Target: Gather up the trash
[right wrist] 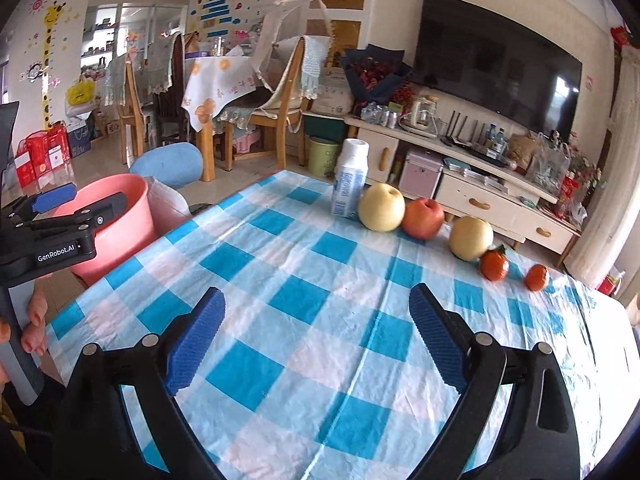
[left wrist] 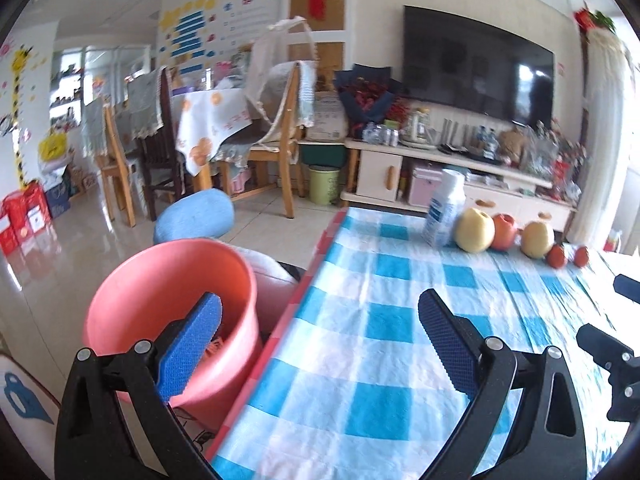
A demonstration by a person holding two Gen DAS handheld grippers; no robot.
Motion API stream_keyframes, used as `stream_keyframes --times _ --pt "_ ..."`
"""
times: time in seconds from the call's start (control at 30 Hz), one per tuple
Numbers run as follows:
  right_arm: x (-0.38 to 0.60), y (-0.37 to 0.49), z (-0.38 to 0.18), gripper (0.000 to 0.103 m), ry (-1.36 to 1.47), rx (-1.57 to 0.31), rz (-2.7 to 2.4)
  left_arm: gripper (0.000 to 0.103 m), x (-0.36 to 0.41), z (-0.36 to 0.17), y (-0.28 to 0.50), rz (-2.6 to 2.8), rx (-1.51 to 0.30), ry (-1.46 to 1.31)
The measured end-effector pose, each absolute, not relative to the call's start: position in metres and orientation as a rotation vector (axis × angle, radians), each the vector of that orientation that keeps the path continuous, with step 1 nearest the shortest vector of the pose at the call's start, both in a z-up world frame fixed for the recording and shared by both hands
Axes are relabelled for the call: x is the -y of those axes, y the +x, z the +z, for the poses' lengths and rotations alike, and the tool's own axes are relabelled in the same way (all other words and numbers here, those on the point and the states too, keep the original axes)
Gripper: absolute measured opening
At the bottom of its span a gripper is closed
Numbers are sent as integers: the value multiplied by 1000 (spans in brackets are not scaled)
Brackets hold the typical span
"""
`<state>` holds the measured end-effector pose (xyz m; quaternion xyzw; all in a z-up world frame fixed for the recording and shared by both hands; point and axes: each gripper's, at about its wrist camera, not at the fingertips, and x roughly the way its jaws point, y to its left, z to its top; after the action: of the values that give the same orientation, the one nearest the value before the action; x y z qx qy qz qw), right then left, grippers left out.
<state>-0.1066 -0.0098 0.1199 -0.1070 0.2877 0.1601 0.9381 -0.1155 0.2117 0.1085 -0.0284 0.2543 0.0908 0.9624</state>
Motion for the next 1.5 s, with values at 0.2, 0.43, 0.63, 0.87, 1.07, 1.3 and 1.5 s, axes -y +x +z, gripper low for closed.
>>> stream_keyframes --times 0.2,0.43,0.63,0.87,1.07,1.3,1.5 --pt "64 -140 122 94 -170 -578 224 98 -154 130 -137 77 -480 -1" --pt "121 -186 136 94 -101 -531 114 98 -94 159 -175 -59 -442 17" --pt "157 -225 144 95 -61 -512 35 98 -69 180 -201 -144 -435 -56" --pt "178 -257 151 96 -44 -491 -20 98 -57 196 -221 -159 -422 -65" --pt "184 -271 157 96 -45 -476 -46 98 -49 200 -230 -143 -427 -41" --pt "182 -277 160 96 -61 -462 -54 98 -46 199 -233 -130 -432 -28" --pt "181 -276 160 97 -65 -471 -46 98 -46 195 -230 -120 -444 -22"
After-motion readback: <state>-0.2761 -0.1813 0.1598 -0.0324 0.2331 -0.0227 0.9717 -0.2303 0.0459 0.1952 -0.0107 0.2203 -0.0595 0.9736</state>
